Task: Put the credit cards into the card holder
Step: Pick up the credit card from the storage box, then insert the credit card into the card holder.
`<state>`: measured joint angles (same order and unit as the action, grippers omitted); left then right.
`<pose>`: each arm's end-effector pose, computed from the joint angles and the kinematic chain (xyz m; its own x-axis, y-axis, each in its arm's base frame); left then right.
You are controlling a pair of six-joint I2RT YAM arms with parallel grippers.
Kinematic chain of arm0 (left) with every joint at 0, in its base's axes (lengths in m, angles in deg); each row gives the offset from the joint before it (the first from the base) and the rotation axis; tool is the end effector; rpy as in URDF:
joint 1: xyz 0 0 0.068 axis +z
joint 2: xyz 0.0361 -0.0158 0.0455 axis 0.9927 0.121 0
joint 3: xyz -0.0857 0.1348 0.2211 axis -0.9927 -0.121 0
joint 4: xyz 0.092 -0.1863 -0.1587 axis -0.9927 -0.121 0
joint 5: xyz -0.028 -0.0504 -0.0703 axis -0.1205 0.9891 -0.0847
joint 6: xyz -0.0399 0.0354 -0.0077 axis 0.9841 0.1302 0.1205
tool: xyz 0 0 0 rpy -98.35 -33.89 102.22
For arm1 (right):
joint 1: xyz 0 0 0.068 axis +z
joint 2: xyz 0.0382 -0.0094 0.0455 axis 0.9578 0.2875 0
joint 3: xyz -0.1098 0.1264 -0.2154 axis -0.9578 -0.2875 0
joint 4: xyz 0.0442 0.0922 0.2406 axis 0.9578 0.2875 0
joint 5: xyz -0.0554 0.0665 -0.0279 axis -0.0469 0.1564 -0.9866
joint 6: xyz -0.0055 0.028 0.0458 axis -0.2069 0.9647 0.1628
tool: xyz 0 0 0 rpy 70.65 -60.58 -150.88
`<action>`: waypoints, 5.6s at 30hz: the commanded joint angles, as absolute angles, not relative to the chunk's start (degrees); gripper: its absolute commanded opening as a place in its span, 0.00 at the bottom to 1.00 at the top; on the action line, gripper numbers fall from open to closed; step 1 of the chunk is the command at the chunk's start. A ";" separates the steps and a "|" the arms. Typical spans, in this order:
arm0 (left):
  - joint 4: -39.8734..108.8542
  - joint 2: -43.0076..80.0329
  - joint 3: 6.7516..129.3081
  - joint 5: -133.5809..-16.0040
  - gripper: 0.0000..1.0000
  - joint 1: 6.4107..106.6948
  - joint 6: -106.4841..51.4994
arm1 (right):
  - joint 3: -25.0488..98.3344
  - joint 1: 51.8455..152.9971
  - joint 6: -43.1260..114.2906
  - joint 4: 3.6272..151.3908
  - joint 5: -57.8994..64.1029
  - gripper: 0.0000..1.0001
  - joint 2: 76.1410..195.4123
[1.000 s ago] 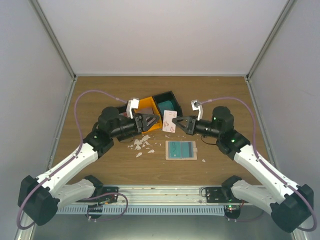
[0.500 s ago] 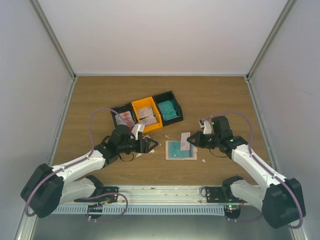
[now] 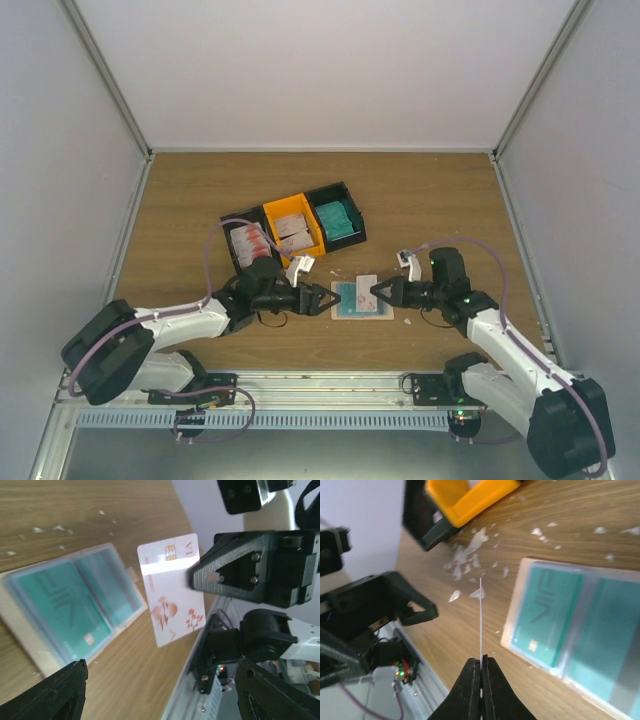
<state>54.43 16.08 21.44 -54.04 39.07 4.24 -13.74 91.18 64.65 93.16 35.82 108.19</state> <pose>0.1663 -0.1845 0.1812 -0.8570 -0.0065 -0.5152 0.4601 0.4404 -0.7710 0.1636 0.0770 0.1918 -0.9352 0.1674 -0.3120 -0.1549 0.5988 0.7858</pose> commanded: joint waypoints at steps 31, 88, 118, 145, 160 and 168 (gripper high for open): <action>74.74 20.10 21.13 -52.95 0.00 31.81 10.86 | -21.02 90.95 72.13 85.35 43.34 0.58 90.25; 61.08 41.97 32.15 -59.86 0.00 31.89 22.30 | -9.70 116.62 77.75 108.63 -18.69 0.52 126.99; 63.86 49.04 34.94 -54.57 0.00 32.87 20.26 | -12.42 116.62 78.85 105.40 -13.15 0.40 124.58; 65.21 49.86 32.76 -54.05 0.00 32.87 27.82 | -12.88 116.61 81.63 105.44 -13.66 0.41 122.92; 60.48 54.87 40.02 -49.10 0.00 32.82 21.10 | -16.20 115.95 80.80 95.58 -8.40 0.50 120.19; 60.10 56.69 41.82 -46.39 0.03 32.60 19.35 | -15.65 115.12 80.31 95.87 -9.23 0.52 118.86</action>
<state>62.30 54.85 40.83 -48.36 32.95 21.64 -14.81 115.45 79.84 98.30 -10.54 119.60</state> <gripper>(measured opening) 0.023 0.519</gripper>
